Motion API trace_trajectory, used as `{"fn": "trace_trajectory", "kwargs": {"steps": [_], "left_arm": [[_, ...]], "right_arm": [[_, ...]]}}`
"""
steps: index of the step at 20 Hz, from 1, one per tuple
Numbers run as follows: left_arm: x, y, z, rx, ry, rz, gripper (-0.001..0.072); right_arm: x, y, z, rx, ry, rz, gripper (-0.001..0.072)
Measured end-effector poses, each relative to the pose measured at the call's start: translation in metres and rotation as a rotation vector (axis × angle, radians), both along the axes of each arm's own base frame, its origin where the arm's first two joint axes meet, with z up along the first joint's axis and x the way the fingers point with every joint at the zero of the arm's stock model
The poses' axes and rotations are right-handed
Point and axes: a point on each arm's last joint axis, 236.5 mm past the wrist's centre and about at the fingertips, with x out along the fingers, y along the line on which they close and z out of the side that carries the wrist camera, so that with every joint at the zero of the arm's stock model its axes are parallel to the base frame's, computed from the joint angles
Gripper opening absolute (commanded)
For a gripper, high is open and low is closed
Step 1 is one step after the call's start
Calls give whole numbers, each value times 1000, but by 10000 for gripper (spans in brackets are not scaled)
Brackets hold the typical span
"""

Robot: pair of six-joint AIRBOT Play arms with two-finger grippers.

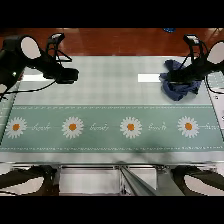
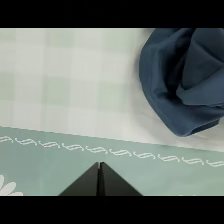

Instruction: Fold the shirts.

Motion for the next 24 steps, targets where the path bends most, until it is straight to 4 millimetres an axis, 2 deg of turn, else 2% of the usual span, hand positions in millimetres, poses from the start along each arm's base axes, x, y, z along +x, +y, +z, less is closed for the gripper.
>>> {"fn": "trace_trajectory", "kwargs": {"steps": [17,19,20,21,22,23,24], "left_arm": [[0,0,0,0,0,0,17],[1,0,0,-1,-2,1,18],[2,0,1,-2,-9,2,18],[4,-1,1,-5,-17,3,49],[9,-1,2,-9,-34,6,218],[14,-2,3,-11,-55,9,504],[19,0,4,-6,-77,14,512]], "right_arm": [[0,0,0,0,-1,0,32],[10,1,4,4,-43,-2,33],[19,0,8,3,-85,-5,74],[32,-2,13,-2,-143,-10,252],[46,-7,19,-15,-207,-19,400],[64,-17,26,-37,-281,-40,409],[79,-28,31,-63,-342,-64,409]]}}
